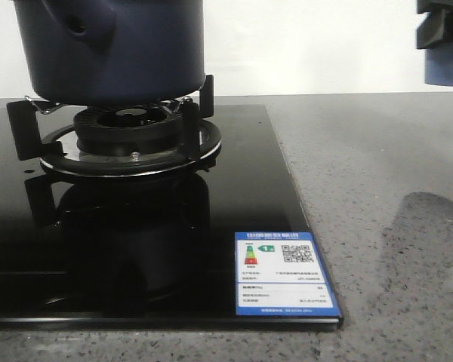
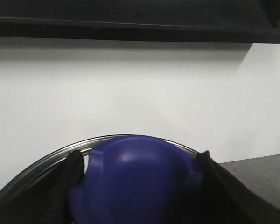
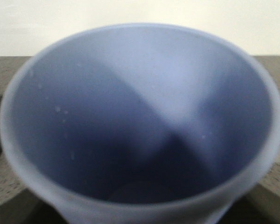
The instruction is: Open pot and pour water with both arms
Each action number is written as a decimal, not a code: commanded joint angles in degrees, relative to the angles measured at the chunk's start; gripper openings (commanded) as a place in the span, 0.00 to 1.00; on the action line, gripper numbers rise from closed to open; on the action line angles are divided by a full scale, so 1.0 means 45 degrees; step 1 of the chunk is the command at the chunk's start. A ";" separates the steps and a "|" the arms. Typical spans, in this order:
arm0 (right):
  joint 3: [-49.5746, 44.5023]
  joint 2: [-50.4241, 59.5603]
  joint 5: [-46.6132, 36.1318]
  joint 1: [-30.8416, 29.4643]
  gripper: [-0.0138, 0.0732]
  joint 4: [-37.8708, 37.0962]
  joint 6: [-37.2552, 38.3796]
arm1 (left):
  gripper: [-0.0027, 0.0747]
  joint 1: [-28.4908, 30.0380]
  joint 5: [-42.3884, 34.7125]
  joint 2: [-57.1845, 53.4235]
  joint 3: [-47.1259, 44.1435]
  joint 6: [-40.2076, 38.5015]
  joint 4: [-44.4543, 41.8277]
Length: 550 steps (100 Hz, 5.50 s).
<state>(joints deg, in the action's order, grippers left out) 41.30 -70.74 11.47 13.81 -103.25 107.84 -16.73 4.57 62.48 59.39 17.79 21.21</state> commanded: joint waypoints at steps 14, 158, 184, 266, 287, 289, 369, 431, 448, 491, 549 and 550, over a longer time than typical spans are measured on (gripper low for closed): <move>0.0565 0.0263 -0.0150 0.0329 0.40 -0.0730 -0.0378 | 0.50 0.0006 -0.1470 -0.0355 0.0488 0.0028 0.0017; 0.2869 -0.3884 -0.0193 0.0329 0.65 -0.0730 -0.0454 | 0.50 0.0006 -0.1487 -0.0355 0.0488 0.0028 0.0017; 0.2869 -0.3917 -0.0218 0.0329 0.65 -0.0730 -0.0454 | 0.50 0.0006 -0.1545 -0.0355 0.0488 0.0028 0.0017; 0.2290 -0.3172 -0.1326 0.0329 0.83 0.0400 -0.0454 | 0.50 0.0006 -0.1545 -0.0355 0.0488 0.0028 0.0017; 0.0983 -0.2181 -0.1371 0.0329 0.83 0.0536 -0.0454 | 0.50 0.0006 -0.1545 -0.0355 0.0488 0.0028 0.0017; 0.0852 -0.2034 -0.1371 0.0329 0.83 0.0536 -0.0454 | 0.50 0.0006 -0.1545 -0.0355 0.0488 0.0028 0.0017; -0.0655 0.4808 -0.1180 0.0329 0.83 0.0545 -0.0454 | 0.50 -0.2125 -0.2169 0.0607 0.0488 0.0028 0.0016; -0.0730 0.5197 -0.1156 0.0329 0.83 0.0545 -0.0454 | 0.50 -0.3195 -0.3191 0.2926 0.0488 0.0028 0.0016; -0.0730 0.5197 -0.1156 0.0329 0.83 0.0545 -0.0454 | 0.50 -0.3195 -0.3240 0.2926 0.0488 0.0028 -0.0395; -0.0730 0.5197 -0.1156 0.0329 0.83 0.0521 -0.0454 | 0.50 -0.2655 -0.3119 0.2926 0.0438 0.0007 -0.0078; -0.0730 0.5197 -0.1276 0.0329 0.83 0.0521 -0.0454 | 0.50 -0.2685 -0.2315 0.3440 0.0438 -0.0019 0.0123; -0.0730 0.5197 -0.1276 0.0329 0.83 0.0521 -0.0454 | 0.50 -0.2685 -0.2289 0.3441 0.0438 -0.0019 0.0123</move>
<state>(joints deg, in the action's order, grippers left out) 36.71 -48.12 4.60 15.33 -100.45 105.95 -28.74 -2.18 78.99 59.39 18.08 21.20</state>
